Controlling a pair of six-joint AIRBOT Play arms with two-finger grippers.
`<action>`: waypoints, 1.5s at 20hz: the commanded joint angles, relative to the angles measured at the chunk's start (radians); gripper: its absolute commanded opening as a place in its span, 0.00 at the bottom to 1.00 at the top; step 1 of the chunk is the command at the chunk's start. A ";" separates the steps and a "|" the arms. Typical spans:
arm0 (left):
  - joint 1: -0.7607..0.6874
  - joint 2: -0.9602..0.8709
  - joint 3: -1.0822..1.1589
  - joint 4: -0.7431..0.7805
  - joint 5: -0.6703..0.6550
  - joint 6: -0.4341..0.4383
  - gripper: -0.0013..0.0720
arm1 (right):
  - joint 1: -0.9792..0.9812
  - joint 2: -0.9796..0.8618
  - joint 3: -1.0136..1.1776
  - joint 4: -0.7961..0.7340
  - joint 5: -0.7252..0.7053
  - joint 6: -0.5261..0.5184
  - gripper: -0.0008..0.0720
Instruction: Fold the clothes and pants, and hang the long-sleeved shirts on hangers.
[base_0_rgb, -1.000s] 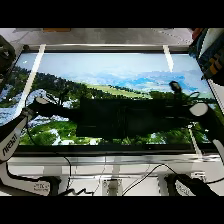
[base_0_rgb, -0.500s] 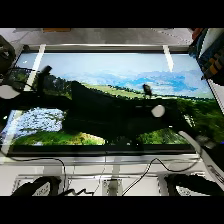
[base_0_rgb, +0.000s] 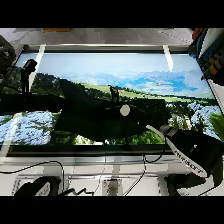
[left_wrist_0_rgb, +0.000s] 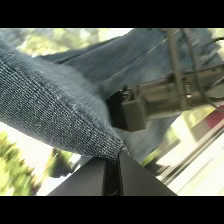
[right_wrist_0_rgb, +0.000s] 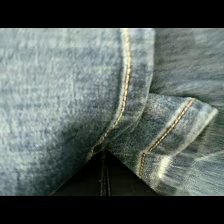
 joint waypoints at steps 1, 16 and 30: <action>-0.069 -0.046 -0.001 -0.129 0.119 -0.003 0.05 | -0.121 0.023 0.028 -0.105 0.158 0.007 0.07; -1.015 -0.747 0.381 -0.310 1.143 -0.077 0.98 | -0.883 0.382 0.028 -0.414 0.516 -0.003 0.07; -0.710 -0.680 0.383 -0.211 0.720 -0.051 0.98 | -1.202 0.074 0.021 0.053 0.857 -0.693 0.75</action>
